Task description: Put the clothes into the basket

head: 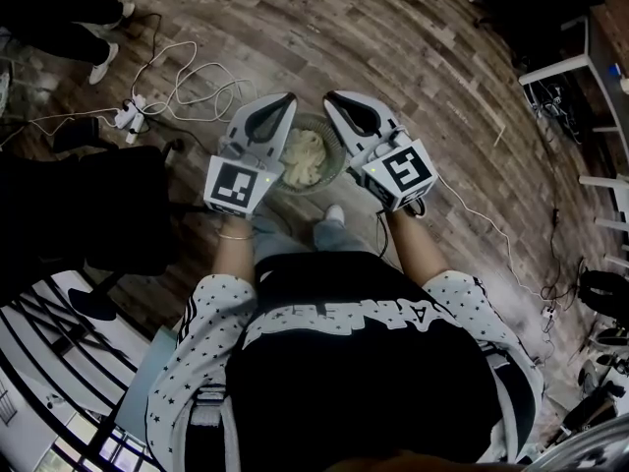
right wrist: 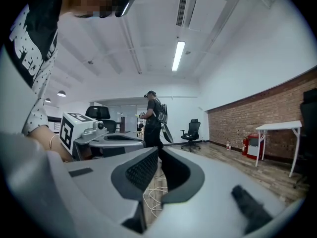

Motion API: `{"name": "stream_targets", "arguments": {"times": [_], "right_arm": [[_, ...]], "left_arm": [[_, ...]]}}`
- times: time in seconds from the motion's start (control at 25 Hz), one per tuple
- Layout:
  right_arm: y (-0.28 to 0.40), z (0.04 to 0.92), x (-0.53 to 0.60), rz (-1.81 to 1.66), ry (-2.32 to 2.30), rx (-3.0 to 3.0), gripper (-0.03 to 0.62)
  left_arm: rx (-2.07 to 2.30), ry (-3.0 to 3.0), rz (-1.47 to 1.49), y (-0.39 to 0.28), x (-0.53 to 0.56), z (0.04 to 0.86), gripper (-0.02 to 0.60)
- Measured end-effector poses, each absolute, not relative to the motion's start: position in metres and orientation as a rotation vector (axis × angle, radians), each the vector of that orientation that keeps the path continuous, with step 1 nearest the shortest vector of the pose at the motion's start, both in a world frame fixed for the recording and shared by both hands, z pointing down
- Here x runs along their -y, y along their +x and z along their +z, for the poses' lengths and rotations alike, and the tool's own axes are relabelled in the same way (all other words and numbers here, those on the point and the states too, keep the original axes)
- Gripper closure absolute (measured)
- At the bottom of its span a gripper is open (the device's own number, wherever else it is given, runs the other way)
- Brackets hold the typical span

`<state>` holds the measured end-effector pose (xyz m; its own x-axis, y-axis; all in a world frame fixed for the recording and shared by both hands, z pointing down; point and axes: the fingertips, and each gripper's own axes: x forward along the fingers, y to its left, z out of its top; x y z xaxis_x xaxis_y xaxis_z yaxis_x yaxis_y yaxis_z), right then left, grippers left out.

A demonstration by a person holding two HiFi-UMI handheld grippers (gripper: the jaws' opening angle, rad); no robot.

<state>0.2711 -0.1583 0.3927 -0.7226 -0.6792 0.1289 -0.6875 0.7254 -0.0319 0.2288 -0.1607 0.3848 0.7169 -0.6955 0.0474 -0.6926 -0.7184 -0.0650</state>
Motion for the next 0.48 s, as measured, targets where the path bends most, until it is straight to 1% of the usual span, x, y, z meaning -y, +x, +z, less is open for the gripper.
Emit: {"name": "stream_targets", "arguments": {"times": [0.48], "right_arm": [[0.277,0.382,0.164,0.067,1.176,2.796,0.558]], "left_arm": [[-1.090,-2.867,-0.135,0.240,0.156,0.374,0.568]]}}
